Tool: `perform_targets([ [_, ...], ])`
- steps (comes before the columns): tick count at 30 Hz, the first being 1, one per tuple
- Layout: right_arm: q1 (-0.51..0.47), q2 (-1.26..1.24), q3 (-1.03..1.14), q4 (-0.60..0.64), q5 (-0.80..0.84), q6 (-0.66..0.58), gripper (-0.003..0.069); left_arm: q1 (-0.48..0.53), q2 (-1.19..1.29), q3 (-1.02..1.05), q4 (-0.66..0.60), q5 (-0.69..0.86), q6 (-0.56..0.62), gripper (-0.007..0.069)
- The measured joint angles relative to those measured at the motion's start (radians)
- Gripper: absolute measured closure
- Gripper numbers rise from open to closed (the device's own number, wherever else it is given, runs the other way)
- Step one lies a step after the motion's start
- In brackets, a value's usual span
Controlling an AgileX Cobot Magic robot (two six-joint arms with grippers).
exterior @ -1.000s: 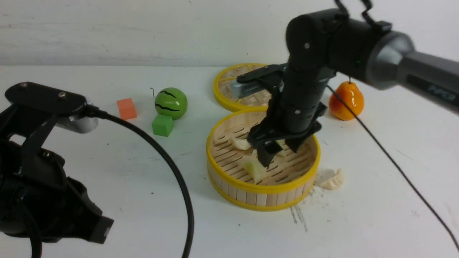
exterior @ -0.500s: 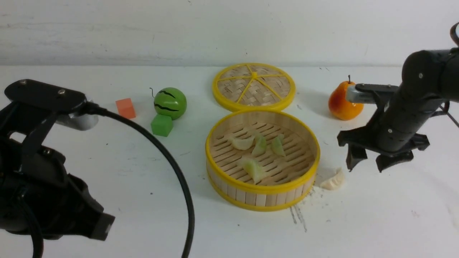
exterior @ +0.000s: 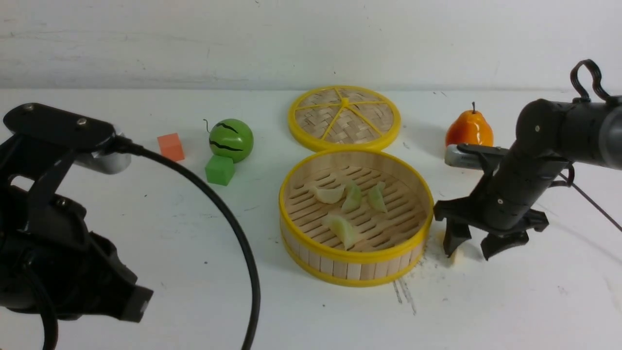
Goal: Put the dumplings into the steamer on the white table.
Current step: 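Reach for and grasp a dumpling lying on the table beside the steamer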
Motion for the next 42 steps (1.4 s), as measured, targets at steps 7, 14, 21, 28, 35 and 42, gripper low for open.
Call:
perform_targets([
  [7, 0.0, 0.0, 0.0, -0.001, 0.017, -0.02, 0.0245, 0.0, 0.0, 0.0, 0.009, -0.019, 0.0, 0.0603],
  [14, 0.013, 0.0, 0.0, -0.001, -0.005, -0.141, 0.0379, 0.0, 0.0, 0.0, 0.009, -0.012, 0.0, 0.0602],
  [21, 0.049, 0.0, 0.0, -0.008, -0.04, -0.248, 0.0305, 0.0, 0.0, 0.0, 0.009, 0.024, 0.0, 0.06],
  [28, 0.06, 0.0, 0.0, -0.025, -0.079, -0.269, 0.0235, 0.0, 0.0, 0.0, 0.009, 0.049, -0.031, 0.0596],
  [35, 0.06, 0.017, 0.0, -0.067, -0.082, -0.271, 0.0359, 0.0, 0.0, 0.0, 0.009, 0.053, -0.046, 0.0588],
  [42, 0.06, 0.017, -0.001, -0.086, -0.068, -0.272, 0.0458, 0.0, 0.0, 0.0, 0.009, 0.053, -0.048, 0.0586],
])
